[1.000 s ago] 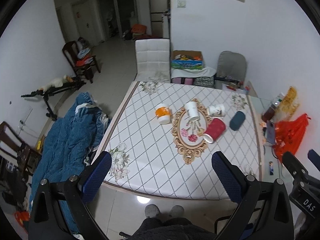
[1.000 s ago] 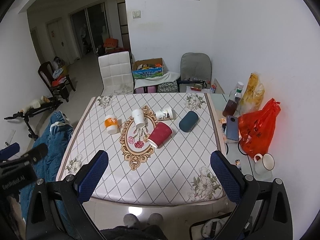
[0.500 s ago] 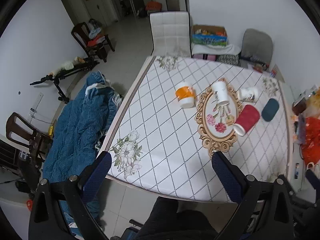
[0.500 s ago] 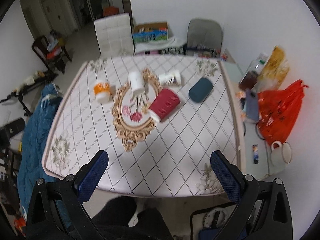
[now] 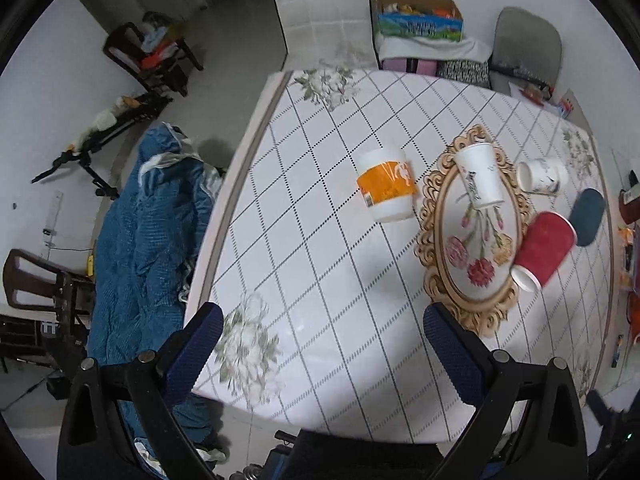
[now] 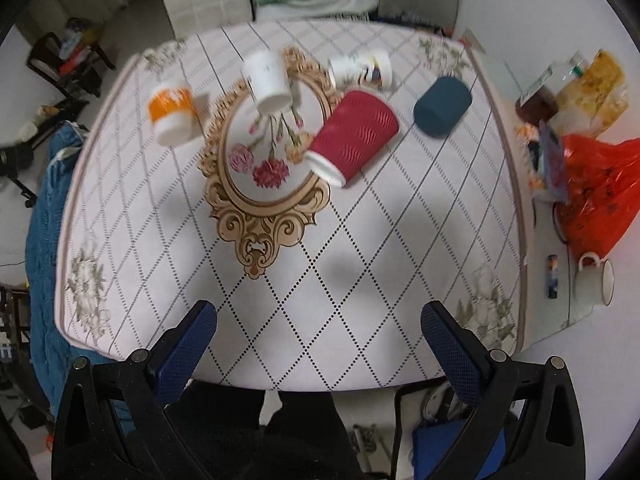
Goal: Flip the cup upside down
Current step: 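Move the right gripper to the upright orange-and-white cup and grasp it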
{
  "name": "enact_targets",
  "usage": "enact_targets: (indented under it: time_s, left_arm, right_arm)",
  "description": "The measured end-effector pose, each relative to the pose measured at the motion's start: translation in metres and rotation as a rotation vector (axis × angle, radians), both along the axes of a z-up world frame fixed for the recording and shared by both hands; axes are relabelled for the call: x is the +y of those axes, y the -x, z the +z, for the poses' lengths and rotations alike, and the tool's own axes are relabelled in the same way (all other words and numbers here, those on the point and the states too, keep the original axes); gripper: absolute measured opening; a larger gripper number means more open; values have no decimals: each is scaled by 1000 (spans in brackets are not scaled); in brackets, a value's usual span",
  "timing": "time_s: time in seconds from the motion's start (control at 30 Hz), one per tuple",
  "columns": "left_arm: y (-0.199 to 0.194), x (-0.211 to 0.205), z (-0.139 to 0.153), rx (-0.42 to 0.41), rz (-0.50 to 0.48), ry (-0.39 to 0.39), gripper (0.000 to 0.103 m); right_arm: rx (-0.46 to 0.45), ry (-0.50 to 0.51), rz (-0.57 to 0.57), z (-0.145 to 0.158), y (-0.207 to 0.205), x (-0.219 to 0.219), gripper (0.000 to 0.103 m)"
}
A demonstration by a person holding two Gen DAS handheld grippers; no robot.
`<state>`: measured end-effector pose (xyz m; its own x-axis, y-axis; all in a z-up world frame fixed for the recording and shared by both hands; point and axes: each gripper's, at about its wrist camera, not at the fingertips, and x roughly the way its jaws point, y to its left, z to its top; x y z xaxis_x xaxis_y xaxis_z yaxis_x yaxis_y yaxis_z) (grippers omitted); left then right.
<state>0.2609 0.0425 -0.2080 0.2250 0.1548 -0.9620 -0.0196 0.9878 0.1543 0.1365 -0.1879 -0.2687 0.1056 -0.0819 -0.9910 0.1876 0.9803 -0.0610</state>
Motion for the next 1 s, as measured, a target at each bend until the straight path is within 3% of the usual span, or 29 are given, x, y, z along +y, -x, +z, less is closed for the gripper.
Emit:
enact_targets:
  time_s: [0.27,0.57,0.77,1.0]
  left_arm:
    - [-92,21,-63,143,48,90,103]
    - [-158,-3,-136,295,33,184,102]
    - [-185,-23,-161,315,-44,144,102]
    - [-191,-34,-182,342,-129,81,102]
  right_arm:
    - [163,1,-84,-70,-32,-10,103]
    - [252,-13,-190,-112,-63,-18,103]
    - [277,-16,-234,-122,-75,-23,103]
    - [298,-23,-257,-130,-90,-24,103]
